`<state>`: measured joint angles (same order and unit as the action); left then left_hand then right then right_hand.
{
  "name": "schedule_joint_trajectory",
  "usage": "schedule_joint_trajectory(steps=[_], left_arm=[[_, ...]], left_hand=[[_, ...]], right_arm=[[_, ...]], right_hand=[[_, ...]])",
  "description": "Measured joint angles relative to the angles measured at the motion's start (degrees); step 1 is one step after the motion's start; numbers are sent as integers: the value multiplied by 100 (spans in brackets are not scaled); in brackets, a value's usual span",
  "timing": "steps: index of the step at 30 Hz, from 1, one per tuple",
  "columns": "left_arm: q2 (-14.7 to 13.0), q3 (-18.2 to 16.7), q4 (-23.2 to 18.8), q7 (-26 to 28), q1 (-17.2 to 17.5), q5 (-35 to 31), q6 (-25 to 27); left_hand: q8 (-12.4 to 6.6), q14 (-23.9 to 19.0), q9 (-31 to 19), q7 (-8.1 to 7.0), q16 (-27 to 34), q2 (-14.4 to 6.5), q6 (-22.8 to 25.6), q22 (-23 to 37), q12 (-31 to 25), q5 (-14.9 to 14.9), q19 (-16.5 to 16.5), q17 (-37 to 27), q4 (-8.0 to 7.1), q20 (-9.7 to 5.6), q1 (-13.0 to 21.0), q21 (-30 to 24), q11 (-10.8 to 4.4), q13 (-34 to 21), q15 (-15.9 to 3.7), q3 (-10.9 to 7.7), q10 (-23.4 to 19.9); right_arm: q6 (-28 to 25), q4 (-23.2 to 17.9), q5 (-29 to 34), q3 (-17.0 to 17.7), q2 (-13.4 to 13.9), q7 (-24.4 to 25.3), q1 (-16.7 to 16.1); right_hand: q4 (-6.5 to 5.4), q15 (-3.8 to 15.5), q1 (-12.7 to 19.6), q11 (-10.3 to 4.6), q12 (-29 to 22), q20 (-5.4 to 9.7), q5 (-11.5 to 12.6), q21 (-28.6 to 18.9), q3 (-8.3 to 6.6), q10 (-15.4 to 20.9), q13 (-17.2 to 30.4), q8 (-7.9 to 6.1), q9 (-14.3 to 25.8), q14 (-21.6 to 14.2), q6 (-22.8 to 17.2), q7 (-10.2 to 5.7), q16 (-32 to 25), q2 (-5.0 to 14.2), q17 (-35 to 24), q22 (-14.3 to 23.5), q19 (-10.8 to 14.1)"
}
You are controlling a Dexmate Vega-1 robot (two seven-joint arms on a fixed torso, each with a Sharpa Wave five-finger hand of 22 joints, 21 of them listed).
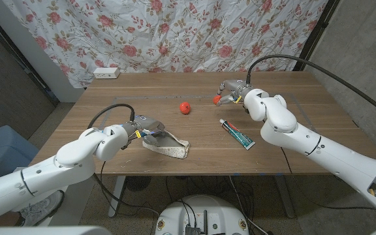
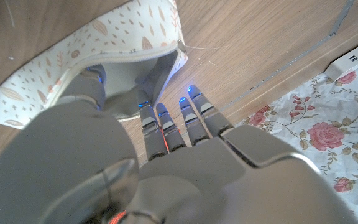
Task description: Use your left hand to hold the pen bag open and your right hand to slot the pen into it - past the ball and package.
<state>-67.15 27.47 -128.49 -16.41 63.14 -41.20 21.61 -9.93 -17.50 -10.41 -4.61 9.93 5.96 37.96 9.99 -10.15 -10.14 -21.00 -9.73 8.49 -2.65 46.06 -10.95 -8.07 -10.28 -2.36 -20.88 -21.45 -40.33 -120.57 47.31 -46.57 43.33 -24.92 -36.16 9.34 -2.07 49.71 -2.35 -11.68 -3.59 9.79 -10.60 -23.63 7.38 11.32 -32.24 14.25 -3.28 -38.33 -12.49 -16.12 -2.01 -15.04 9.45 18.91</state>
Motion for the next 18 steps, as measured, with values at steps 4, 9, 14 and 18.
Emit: schedule_joint_trajectory(steps=[4,9,14,18], left_arm=[[24,20,53,-2,-52,-6,-48],[36,35,97,-2,-94,-18,-110],[39,38,130,-2,-122,-26,-156],[42,38,159,7,-140,-28,-182]], left_hand=[[0,0,0,0,0,-1,0,0,0,0,0,0,0,0,-1,0,0,0,0,0,0],[0,0,0,21,0,-23,-21,0,0,0,30,0,0,30,-22,0,0,0,0,0,0],[0,-1,0,21,0,-23,-21,0,0,0,30,0,-20,30,-22,0,0,0,0,20,-1],[0,-1,0,21,0,-45,-21,0,0,0,30,0,-21,30,-44,0,0,0,0,21,-1]], right_arm=[[5,-92,-25,-3,-15,-35,-38],[4,-186,-29,-23,-37,-81,-77],[-10,-301,-21,-64,-58,-146,-108],[-28,-385,14,-101,-75,-208,-137]], right_hand=[[0,-30,0,31,0,-22,18,0,0,31,0,-22,-2,-30,0,0,0,0,0,0,-21],[0,-30,-1,30,0,-21,18,0,0,31,0,-26,-4,-30,11,10,0,-1,0,0,-21],[-16,-30,-1,30,0,-21,18,0,16,31,0,-26,-3,-31,10,10,0,-1,0,0,-21],[-16,-30,-1,30,-1,-21,18,0,16,31,0,-26,-3,-31,8,8,0,-1,0,0,-21]])
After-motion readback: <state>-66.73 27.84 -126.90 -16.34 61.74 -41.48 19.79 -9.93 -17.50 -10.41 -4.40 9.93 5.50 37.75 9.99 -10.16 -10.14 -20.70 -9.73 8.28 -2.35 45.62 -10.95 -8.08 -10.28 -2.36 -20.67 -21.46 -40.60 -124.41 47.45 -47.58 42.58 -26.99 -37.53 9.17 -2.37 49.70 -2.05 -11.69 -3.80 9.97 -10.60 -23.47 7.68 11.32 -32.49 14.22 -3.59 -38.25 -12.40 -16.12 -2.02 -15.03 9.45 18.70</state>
